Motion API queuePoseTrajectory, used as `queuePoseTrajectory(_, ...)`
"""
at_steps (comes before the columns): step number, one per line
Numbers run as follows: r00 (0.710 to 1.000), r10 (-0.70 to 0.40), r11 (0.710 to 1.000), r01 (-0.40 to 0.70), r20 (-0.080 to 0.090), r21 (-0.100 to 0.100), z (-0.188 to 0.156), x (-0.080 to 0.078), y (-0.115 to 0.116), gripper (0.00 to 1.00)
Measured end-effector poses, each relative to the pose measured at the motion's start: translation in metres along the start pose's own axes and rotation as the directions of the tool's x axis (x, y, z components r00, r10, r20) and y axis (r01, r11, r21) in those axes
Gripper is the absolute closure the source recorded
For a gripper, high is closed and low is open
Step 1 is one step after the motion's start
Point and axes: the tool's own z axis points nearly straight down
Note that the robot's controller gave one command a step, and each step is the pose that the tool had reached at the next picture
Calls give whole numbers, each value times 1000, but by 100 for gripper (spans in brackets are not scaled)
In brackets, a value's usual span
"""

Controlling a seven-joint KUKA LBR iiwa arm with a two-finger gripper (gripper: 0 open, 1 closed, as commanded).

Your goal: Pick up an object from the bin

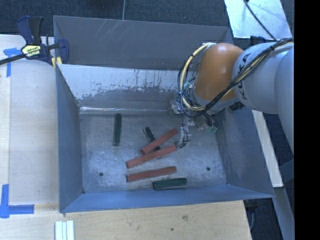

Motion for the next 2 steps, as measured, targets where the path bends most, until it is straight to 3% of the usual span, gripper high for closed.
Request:
queuePoseTrajectory(1,1000,-26,1000,26,12,0,-36,-5,72,0)
queuePoseTrajectory(2,995,103,995,-103,5,2,-45,15,71,0)
